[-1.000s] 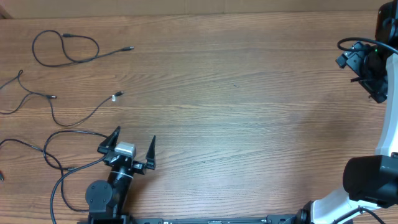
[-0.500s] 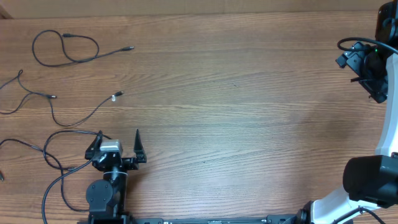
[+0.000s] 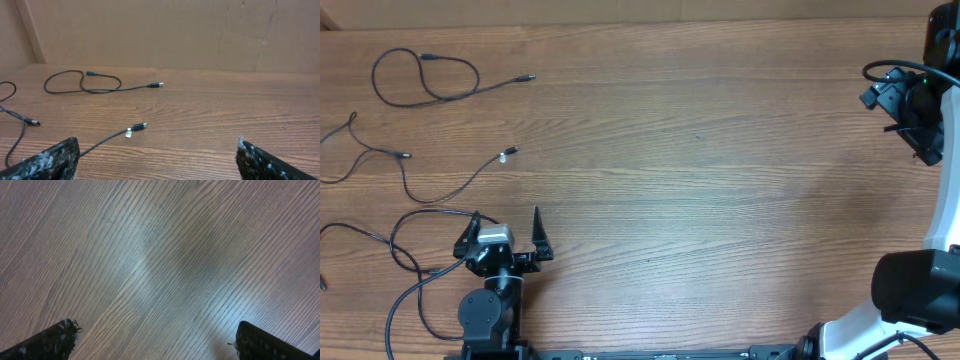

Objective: Untangle cables

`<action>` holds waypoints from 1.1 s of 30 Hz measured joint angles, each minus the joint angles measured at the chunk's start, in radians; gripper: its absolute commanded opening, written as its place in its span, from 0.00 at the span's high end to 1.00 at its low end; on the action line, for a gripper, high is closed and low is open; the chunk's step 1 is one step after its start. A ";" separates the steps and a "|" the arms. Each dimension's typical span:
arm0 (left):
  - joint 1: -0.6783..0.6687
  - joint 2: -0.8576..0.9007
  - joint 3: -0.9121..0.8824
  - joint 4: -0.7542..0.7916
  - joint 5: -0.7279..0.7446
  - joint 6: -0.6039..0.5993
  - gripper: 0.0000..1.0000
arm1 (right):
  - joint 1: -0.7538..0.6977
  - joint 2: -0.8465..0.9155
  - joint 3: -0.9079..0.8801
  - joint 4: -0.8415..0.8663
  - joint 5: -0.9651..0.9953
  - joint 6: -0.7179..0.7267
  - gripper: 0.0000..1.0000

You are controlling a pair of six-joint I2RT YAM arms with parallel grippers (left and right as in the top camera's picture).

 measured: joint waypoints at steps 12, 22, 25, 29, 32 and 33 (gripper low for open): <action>0.000 0.000 0.000 0.000 0.000 0.000 0.00 | 0.000 0.000 0.000 0.001 0.000 0.000 0.00; 0.000 0.000 0.000 0.000 0.000 0.000 0.00 | 0.000 0.000 0.000 0.000 0.000 0.000 0.00; 0.000 0.000 0.000 0.000 0.000 0.000 0.00 | 0.000 0.000 0.000 0.000 0.000 0.000 0.00; 0.000 0.000 0.000 0.000 0.000 0.000 0.00 | 0.000 0.000 0.000 0.000 0.000 0.000 0.00; 0.000 0.000 0.000 0.000 0.000 0.000 0.01 | 0.000 0.000 0.000 -0.019 0.001 0.000 0.00; 0.000 0.000 0.000 0.000 0.000 0.000 0.00 | 0.000 0.000 0.000 -0.032 0.000 0.000 0.00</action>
